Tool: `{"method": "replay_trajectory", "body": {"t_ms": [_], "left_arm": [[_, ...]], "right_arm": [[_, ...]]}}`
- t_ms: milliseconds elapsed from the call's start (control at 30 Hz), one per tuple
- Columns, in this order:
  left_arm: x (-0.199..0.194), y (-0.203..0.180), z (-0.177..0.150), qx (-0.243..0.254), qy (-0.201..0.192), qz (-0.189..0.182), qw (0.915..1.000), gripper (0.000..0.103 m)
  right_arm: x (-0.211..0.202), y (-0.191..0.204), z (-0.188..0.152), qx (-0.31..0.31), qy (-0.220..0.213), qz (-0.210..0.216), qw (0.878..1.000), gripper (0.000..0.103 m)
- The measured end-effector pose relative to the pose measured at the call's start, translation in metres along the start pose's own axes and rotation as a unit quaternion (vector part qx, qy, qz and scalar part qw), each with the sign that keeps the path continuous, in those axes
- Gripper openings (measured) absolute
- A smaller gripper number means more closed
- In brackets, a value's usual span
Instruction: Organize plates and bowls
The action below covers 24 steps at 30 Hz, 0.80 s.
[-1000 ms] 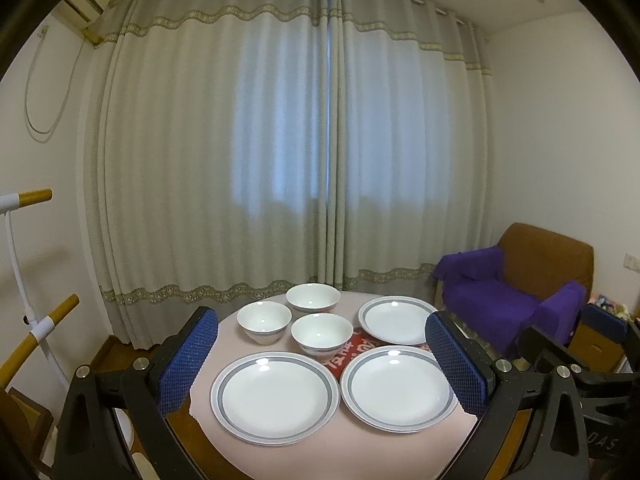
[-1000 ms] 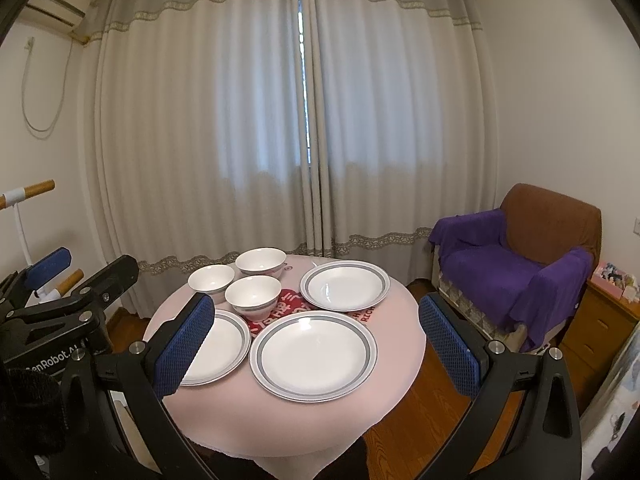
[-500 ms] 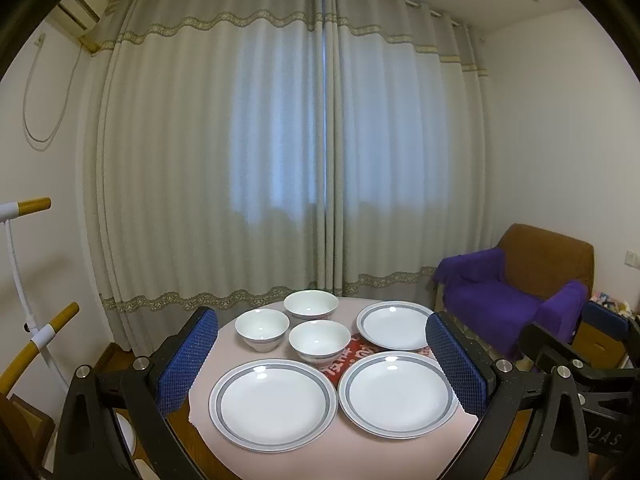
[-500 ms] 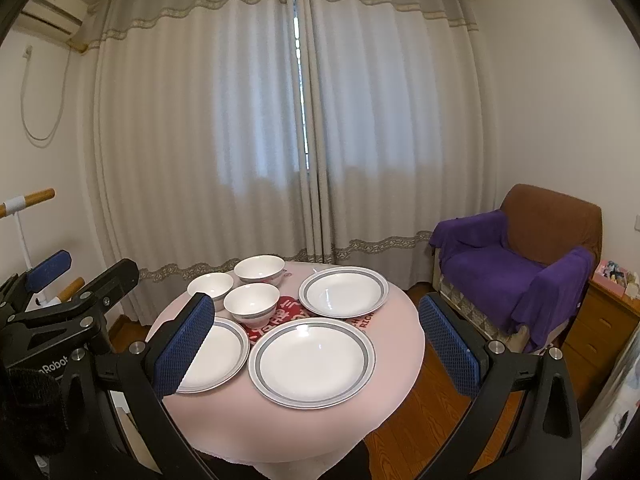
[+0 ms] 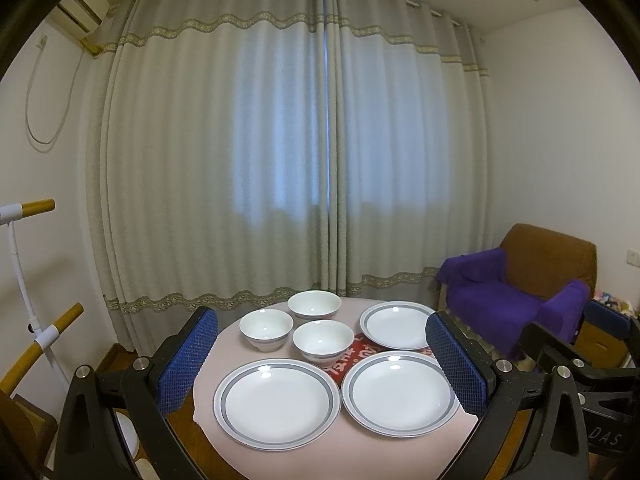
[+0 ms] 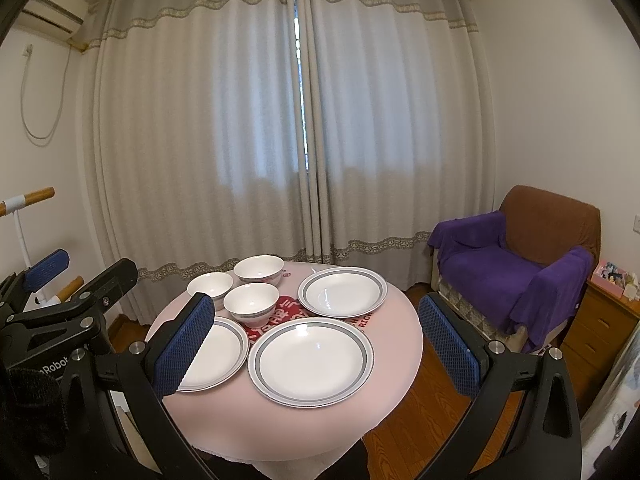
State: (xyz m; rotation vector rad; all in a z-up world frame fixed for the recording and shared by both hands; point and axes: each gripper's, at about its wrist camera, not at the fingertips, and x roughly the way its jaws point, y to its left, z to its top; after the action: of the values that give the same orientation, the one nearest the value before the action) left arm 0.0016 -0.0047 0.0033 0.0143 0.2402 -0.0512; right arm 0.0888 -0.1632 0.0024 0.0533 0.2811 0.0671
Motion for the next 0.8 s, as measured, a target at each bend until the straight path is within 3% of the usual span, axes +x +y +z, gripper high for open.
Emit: {"method": "replay_trajectory", "body": {"t_ms": [800], "left_arm": [[0.0001, -0.0030, -0.0052, 0.002, -0.006, -0.001, 1.0000, 0.102]], "right_arm": [[-0.0020, -0.0002, -0.0048, 0.003, -0.005, -0.001, 1.000, 0.103]]}}
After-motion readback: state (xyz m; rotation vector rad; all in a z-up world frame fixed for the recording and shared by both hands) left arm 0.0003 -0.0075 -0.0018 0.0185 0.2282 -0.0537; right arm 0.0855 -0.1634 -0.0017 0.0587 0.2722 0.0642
